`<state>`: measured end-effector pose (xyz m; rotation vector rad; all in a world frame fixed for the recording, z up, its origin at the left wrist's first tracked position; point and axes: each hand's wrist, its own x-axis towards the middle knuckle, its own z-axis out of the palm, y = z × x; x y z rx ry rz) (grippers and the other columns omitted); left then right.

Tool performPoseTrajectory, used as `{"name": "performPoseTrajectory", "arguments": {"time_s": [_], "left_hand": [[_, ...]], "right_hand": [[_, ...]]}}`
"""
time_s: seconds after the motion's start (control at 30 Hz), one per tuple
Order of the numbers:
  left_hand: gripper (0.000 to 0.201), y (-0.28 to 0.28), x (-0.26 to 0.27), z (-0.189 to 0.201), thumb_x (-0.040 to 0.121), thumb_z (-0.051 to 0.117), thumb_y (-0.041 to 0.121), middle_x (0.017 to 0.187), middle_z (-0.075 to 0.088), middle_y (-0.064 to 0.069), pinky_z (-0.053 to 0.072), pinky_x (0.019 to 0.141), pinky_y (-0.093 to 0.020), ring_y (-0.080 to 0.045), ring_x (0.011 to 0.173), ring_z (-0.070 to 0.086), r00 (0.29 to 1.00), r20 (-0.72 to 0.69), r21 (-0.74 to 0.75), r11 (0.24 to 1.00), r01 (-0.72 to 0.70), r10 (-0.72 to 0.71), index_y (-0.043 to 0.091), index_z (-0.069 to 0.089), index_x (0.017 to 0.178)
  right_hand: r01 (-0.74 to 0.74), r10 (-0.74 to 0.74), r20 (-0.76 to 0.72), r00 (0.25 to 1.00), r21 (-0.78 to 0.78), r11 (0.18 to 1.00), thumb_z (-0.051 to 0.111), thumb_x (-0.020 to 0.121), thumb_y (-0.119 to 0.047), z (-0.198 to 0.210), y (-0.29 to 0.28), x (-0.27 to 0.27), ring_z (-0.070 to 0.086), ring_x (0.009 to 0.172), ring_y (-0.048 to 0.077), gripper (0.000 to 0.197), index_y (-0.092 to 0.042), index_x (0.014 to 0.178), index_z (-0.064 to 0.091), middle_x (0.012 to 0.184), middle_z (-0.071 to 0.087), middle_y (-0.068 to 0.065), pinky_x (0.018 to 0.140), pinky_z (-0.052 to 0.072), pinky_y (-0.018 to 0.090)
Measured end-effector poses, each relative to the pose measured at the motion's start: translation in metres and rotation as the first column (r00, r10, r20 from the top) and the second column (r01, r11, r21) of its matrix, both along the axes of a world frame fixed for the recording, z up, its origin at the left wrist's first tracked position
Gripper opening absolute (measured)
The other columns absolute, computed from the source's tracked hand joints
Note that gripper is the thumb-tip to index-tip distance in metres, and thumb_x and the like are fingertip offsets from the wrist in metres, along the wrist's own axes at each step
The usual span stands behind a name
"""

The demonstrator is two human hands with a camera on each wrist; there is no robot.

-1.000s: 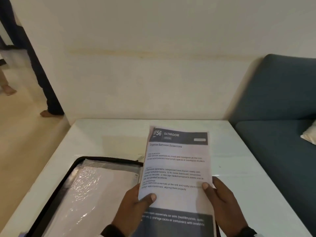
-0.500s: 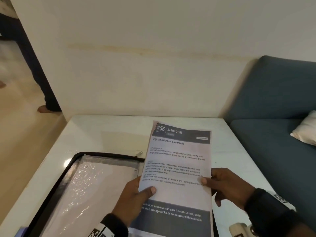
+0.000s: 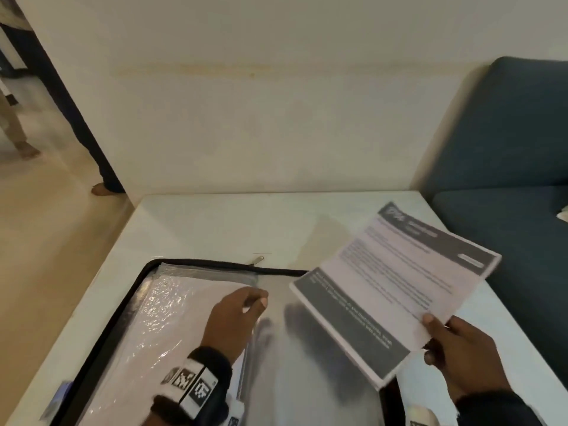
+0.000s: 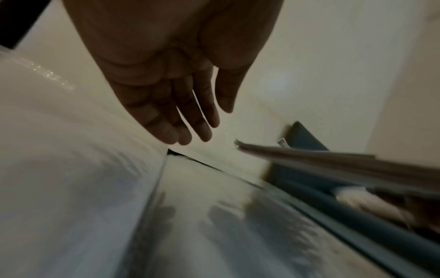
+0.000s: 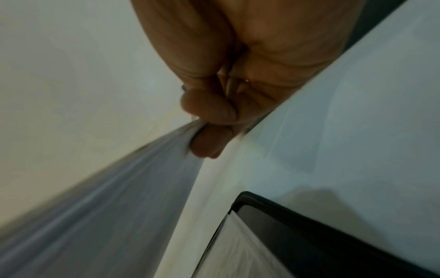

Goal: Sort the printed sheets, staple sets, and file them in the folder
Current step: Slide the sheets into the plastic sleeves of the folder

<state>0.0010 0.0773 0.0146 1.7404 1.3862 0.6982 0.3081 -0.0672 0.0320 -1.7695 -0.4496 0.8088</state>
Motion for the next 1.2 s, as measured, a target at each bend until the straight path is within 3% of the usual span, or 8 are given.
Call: {"name": "performPoseTrajectory", "arguments": {"time_s": [0.2, 0.43, 0.57, 0.7, 0.83, 0.97, 1.1, 1.2], "left_hand": [[0.056, 0.047, 0.033, -0.019, 0.091, 0.054, 0.030, 0.151, 0.036, 0.006, 0.030, 0.113, -0.037, -0.015, 0.137, 0.035, 0.757, -0.607, 0.042, 0.941, 0.336, -0.243, 0.025, 0.036, 0.144], [0.075, 0.068, 0.049, -0.024, 0.084, 0.060, 0.045, 0.131, 0.055, -0.005, 0.047, 0.096, -0.039, -0.026, 0.115, 0.057, 0.511, -0.825, 0.014, 0.895, 0.446, -0.242, 0.018, 0.026, 0.146], [0.070, 0.071, 0.047, -0.023, 0.082, 0.064, 0.037, 0.133, 0.052, 0.001, 0.046, 0.098, -0.040, -0.022, 0.119, 0.054, 0.591, -0.772, 0.058, 0.899, 0.434, -0.235, 0.029, 0.032, 0.144], [0.040, 0.075, 0.049, -0.022, 0.085, 0.058, 0.029, 0.116, 0.060, 0.008, 0.047, 0.094, -0.036, -0.017, 0.108, 0.059, 0.647, -0.733, 0.123, 0.894, 0.431, -0.211, 0.035, 0.052, 0.124], [0.013, 0.076, 0.058, -0.022, 0.086, 0.053, 0.026, 0.100, 0.060, 0.009, 0.045, 0.089, -0.035, -0.017, 0.106, 0.058, 0.620, -0.749, 0.070, 0.903, 0.425, -0.234, 0.033, 0.056, 0.097], [0.017, 0.080, 0.068, -0.023, 0.086, 0.049, 0.028, 0.102, 0.058, 0.007, 0.042, 0.095, -0.039, -0.019, 0.114, 0.052, 0.615, -0.750, 0.012, 0.926, 0.378, -0.241, 0.035, 0.050, 0.101], [0.009, 0.085, 0.072, -0.022, 0.088, 0.046, 0.026, 0.087, 0.048, 0.009, 0.042, 0.087, -0.035, -0.019, 0.101, 0.053, 0.594, -0.767, 0.011, 0.921, 0.390, -0.242, 0.030, 0.054, 0.092], [0.011, 0.083, 0.076, -0.022, 0.088, 0.045, 0.025, 0.086, 0.052, 0.008, 0.043, 0.085, -0.033, -0.019, 0.098, 0.052, 0.622, -0.742, 0.012, 0.923, 0.385, -0.250, 0.028, 0.056, 0.087]], "right_hand": [[0.158, -0.159, 0.000, 0.987, 0.081, 0.984, 0.060, 0.094, -0.012, 0.002, 0.000, 0.010, 0.053, 0.062, 0.029, 0.017, 0.004, 0.089, 0.062, 0.078, 0.064, 0.016, 0.043, 0.047, 0.014], [0.228, -0.230, 0.014, 0.973, 0.093, 0.969, 0.060, 0.094, -0.020, -0.002, -0.003, 0.033, 0.059, 0.068, 0.031, 0.021, -0.010, 0.076, 0.055, 0.071, 0.058, 0.014, 0.071, 0.054, 0.040], [0.245, -0.244, -0.026, 0.970, 0.154, 0.957, 0.059, 0.094, -0.018, -0.003, -0.003, 0.040, 0.060, 0.062, 0.024, 0.028, 0.009, 0.100, 0.057, 0.072, 0.058, 0.012, 0.072, 0.055, 0.038], [0.272, -0.263, -0.067, 0.962, 0.208, 0.940, 0.063, 0.093, -0.017, -0.003, -0.005, 0.040, 0.062, 0.055, 0.007, 0.020, 0.001, 0.101, 0.064, 0.088, 0.066, 0.010, 0.049, 0.052, 0.015], [0.300, -0.290, -0.077, 0.954, 0.204, 0.932, 0.062, 0.093, -0.017, -0.006, -0.001, 0.044, 0.059, 0.074, 0.030, 0.015, -0.009, 0.082, 0.055, 0.074, 0.058, 0.012, 0.058, 0.053, 0.026], [0.307, -0.293, -0.095, 0.951, 0.216, 0.927, 0.060, 0.094, -0.017, -0.005, -0.001, 0.046, 0.059, 0.067, 0.025, 0.014, -0.008, 0.085, 0.054, 0.060, 0.064, 0.002, 0.059, 0.053, 0.027], [0.298, -0.281, -0.099, 0.955, 0.275, 0.914, 0.062, 0.093, -0.014, -0.006, -0.002, 0.045, 0.056, 0.048, 0.000, 0.019, 0.002, 0.102, 0.064, 0.093, 0.065, 0.011, 0.044, 0.047, 0.011], [0.322, -0.282, -0.168, 0.944, 0.300, 0.898, 0.064, 0.092, -0.016, -0.009, -0.001, 0.047, 0.057, 0.051, 0.004, 0.023, 0.002, 0.107, 0.065, 0.102, 0.068, 0.011, 0.046, 0.049, 0.014]]}}
